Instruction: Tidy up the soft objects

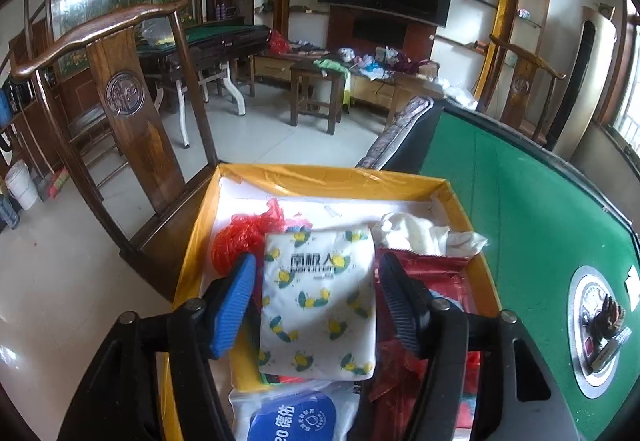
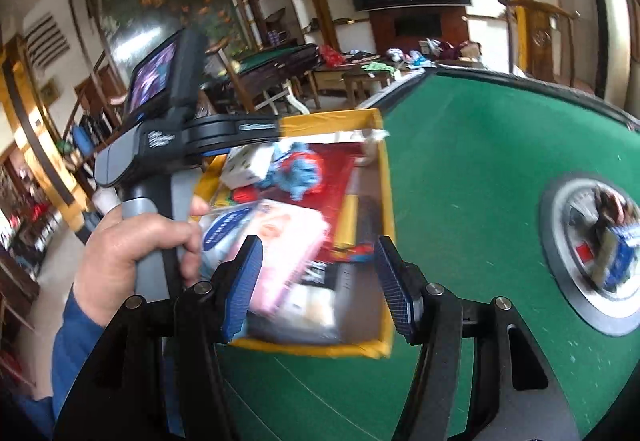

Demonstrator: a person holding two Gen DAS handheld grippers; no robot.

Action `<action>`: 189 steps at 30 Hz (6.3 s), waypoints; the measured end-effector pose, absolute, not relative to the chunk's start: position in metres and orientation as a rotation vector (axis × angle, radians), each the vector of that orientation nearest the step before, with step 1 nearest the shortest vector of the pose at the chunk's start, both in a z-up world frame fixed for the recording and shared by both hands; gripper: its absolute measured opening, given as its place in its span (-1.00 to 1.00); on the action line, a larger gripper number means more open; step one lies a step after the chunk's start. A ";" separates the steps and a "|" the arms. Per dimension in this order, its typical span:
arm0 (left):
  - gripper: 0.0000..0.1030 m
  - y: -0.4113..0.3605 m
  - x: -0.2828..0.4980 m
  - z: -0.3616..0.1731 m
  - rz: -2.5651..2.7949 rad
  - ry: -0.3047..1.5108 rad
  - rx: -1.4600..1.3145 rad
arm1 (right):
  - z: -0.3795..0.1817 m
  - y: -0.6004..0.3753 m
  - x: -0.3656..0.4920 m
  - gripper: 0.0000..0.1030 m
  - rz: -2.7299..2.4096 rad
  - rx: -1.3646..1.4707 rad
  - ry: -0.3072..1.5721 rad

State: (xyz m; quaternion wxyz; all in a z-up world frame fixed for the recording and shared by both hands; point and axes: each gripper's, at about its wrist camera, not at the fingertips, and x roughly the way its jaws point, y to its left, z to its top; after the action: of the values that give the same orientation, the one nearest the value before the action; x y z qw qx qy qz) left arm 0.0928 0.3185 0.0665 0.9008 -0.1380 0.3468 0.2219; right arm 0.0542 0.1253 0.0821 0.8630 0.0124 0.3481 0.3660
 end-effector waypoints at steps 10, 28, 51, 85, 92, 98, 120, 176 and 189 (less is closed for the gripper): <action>0.39 0.286 0.081 0.093 0.447 0.594 -0.181 | 0.074 -0.047 0.077 0.14 0.458 0.245 0.692; 0.56 0.070 0.106 0.102 -0.309 0.788 0.024 | 0.057 -0.157 0.106 0.14 0.312 0.732 0.703; -0.61 -0.012 0.158 0.024 -0.403 0.943 -0.010 | 0.048 -0.177 0.111 0.14 0.317 0.774 0.739; -0.61 0.067 0.111 0.003 -0.158 0.895 -0.004 | 0.017 -0.093 0.240 0.17 0.391 0.311 0.930; -0.61 0.068 0.110 0.004 -0.158 0.893 0.010 | 0.032 -0.068 0.197 -0.12 0.366 0.186 0.909; -0.61 0.064 0.105 0.007 -0.141 0.866 0.035 | 0.044 -0.084 0.145 -0.12 0.341 0.224 0.854; -0.61 0.049 0.085 0.024 -0.083 0.728 0.138 | 0.058 -0.061 0.107 -0.12 0.301 0.130 0.749; -0.61 0.034 0.070 0.038 -0.041 0.624 0.215 | 0.065 -0.064 0.107 -0.11 0.314 0.132 0.732; -0.61 0.032 0.069 0.038 -0.041 0.621 0.217 | 0.064 -0.064 0.106 -0.11 0.313 0.132 0.731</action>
State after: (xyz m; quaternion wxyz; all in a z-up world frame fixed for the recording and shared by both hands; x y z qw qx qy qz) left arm 0.0693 0.0325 0.0381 0.9462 0.1065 0.3050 -0.0202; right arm 0.1061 -0.0636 0.0638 0.9199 0.0643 0.3556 0.1522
